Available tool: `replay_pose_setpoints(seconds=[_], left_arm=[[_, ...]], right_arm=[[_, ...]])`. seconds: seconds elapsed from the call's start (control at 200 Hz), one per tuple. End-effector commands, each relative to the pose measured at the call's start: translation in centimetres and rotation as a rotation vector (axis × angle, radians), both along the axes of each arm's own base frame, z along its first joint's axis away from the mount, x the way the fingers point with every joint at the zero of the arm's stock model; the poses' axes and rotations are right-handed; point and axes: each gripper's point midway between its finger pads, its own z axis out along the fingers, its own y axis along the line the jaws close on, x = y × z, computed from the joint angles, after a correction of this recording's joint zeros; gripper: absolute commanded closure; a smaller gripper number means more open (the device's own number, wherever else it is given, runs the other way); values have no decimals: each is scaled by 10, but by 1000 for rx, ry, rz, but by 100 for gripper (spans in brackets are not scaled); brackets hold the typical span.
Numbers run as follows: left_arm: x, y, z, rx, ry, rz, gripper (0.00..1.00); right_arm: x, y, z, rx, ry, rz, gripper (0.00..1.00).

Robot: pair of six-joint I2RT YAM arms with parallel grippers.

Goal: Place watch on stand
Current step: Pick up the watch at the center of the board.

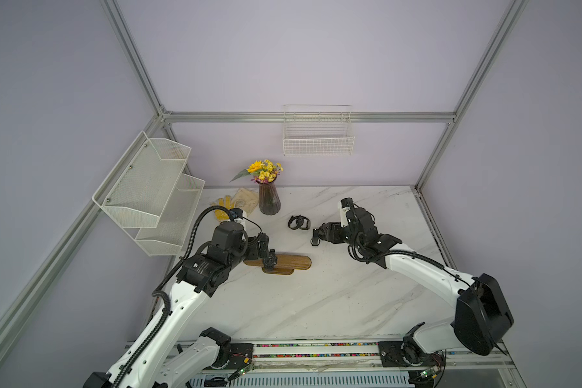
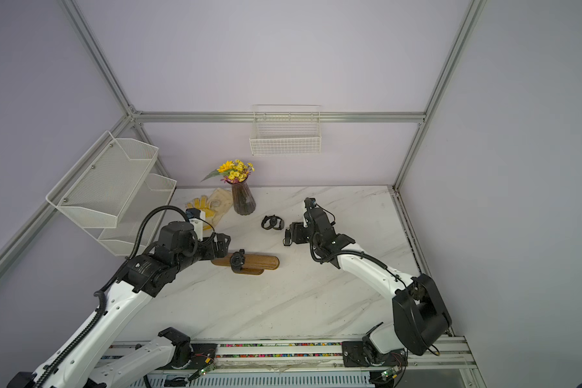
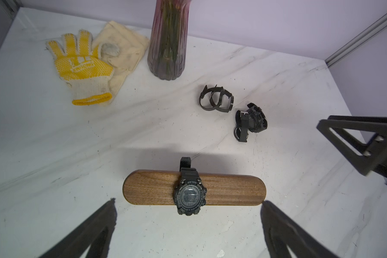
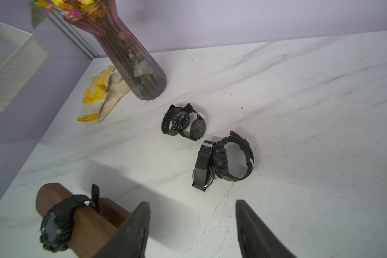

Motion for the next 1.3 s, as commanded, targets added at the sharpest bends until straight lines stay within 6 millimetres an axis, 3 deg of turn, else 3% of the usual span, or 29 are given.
replay_pose_setpoints(seconds=[0.0,0.17,0.375,0.56,0.935,1.295], left_arm=[[1,10,-1,-40,-83,62,0],[-10,9,-4,-161,-173,66,0],[-19,9,-11,-213,-216,58,0],[-21,7,-18,-219,-205,44,0],[-19,4,-28,-214,-171,34,0],[-17,1,-32,-207,-155,26,0]], right_arm=[[10,-8,-23,-83,76,12,41],[30,-14,-53,-125,133,37,49],[42,2,-80,-146,170,130,54],[52,3,-99,-185,204,124,54],[59,12,-111,-194,216,167,56],[57,13,-115,-198,219,187,72]])
